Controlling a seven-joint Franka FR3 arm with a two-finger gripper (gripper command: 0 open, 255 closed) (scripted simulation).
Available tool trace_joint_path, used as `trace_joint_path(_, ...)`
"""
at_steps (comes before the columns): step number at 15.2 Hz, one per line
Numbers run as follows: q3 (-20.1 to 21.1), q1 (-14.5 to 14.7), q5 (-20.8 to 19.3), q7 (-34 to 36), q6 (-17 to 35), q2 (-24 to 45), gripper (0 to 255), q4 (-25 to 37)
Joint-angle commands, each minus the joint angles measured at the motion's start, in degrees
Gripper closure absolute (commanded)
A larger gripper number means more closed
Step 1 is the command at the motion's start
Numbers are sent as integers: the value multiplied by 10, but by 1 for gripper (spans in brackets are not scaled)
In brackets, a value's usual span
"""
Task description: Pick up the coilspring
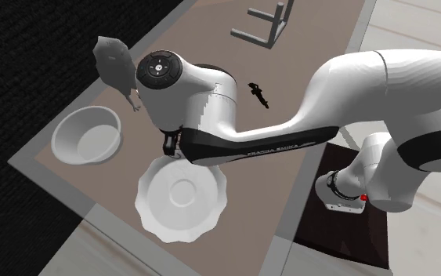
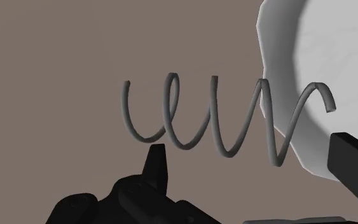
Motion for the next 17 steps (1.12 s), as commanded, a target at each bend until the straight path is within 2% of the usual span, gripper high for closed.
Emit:
trace_joint_path(1,0,1,-2,3,11,5,0,-6)
trace_joint_path(7,-1,0,-6,8,45,7,0,-38)
trace_joint_path(8,-1,0,-5,8,45,6,255,-39)
trace_joint_path(17,-1,0,-6,8,45,7,255,-37)
